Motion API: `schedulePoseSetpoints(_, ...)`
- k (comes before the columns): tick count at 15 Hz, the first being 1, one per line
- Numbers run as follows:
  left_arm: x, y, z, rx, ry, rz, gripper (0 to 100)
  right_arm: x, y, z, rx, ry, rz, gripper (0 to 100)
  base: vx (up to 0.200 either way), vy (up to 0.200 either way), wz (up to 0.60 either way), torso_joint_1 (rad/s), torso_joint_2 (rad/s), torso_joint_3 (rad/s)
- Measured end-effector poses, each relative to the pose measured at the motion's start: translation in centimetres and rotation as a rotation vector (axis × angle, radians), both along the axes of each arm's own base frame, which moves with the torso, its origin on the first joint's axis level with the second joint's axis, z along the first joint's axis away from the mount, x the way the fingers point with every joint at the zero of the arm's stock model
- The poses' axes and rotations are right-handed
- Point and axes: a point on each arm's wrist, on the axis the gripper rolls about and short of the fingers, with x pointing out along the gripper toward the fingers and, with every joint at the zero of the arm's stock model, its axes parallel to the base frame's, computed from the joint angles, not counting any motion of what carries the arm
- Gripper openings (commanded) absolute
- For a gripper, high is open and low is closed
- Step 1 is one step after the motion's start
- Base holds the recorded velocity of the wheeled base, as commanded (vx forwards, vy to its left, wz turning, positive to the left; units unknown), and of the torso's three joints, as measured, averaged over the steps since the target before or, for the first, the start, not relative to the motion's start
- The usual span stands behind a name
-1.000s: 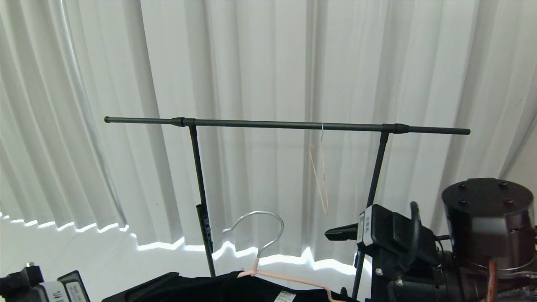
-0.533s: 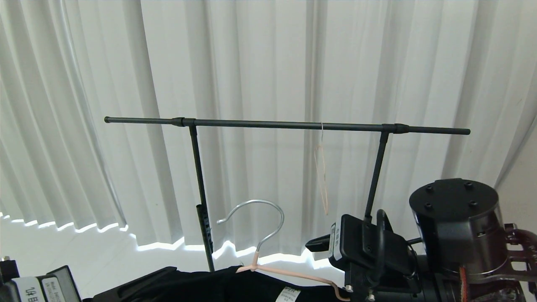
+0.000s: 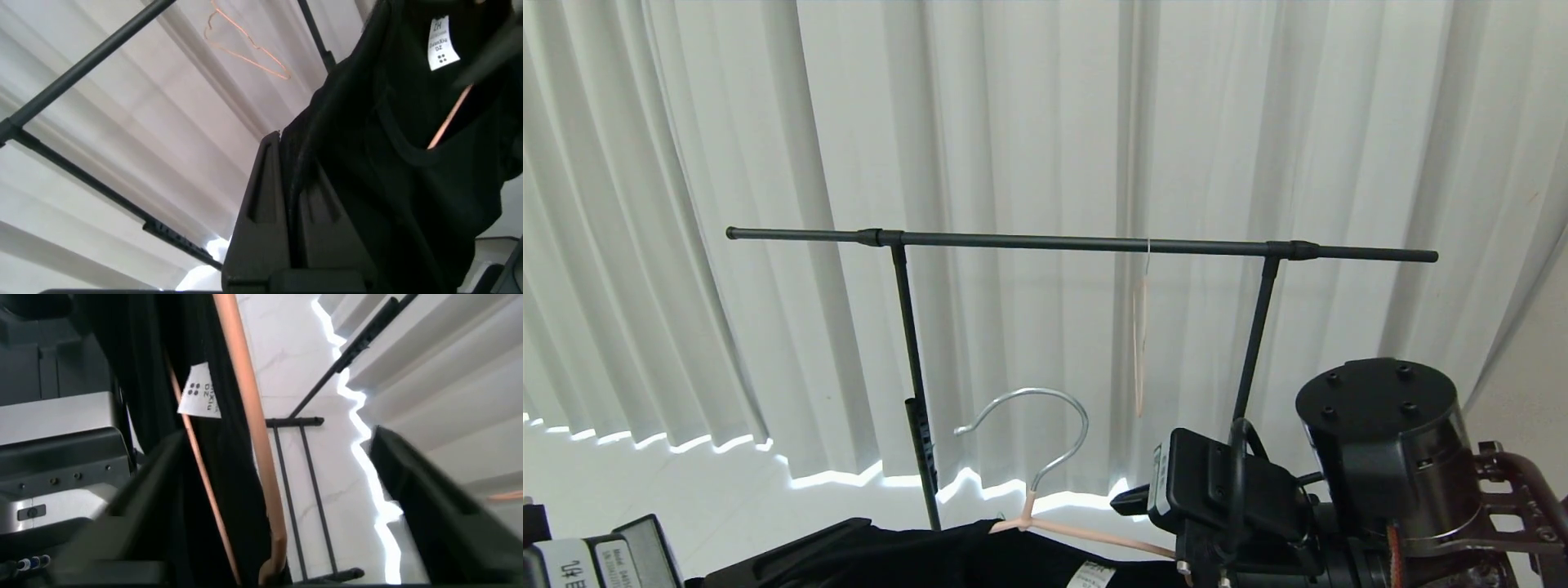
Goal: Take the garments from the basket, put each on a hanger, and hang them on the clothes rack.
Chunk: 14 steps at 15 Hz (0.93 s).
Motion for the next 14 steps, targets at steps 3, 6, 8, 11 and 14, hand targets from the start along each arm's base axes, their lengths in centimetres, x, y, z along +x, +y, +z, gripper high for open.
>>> schedulePoseSetpoints(3, 0.0, 0.0, 0.0, -0.001, -0.001, 0.000, 0, 0.0, 0.0, 0.0, 0.001, -0.001, -0.002, 0, 0.000, 0.000, 0.00, 0.000, 0.00, 0.000)
schedulePoseSetpoints(6, 0.0, 0.0, 0.0, -0.002, -0.001, 0.000, 0, 0.1, 0.0, 0.1, 0.007, -0.007, -0.006, 0, 0.000, 0.000, 0.00, 0.000, 0.00, 0.000)
schedulePoseSetpoints(8, 0.0, 0.0, 0.0, -0.001, 0.000, 0.000, 100, 0.1, 0.0, 0.2, 0.010, -0.014, -0.005, 0, 0.000, 0.000, 0.00, 0.000, 0.00, 0.000)
schedulePoseSetpoints(11, 0.0, 0.1, -0.2, 0.001, 0.004, 0.007, 100, 0.3, -0.7, 0.7, 0.014, -0.060, -0.004, 0, 0.000, 0.000, 0.00, 0.000, 0.00, 0.000)
schedulePoseSetpoints(14, -0.1, 0.4, -0.3, -0.001, 0.000, 0.013, 100, 1.8, -2.6, 1.3, 0.003, -0.152, -0.044, 0, 0.000, 0.000, 0.00, 0.000, 0.00, 0.000)
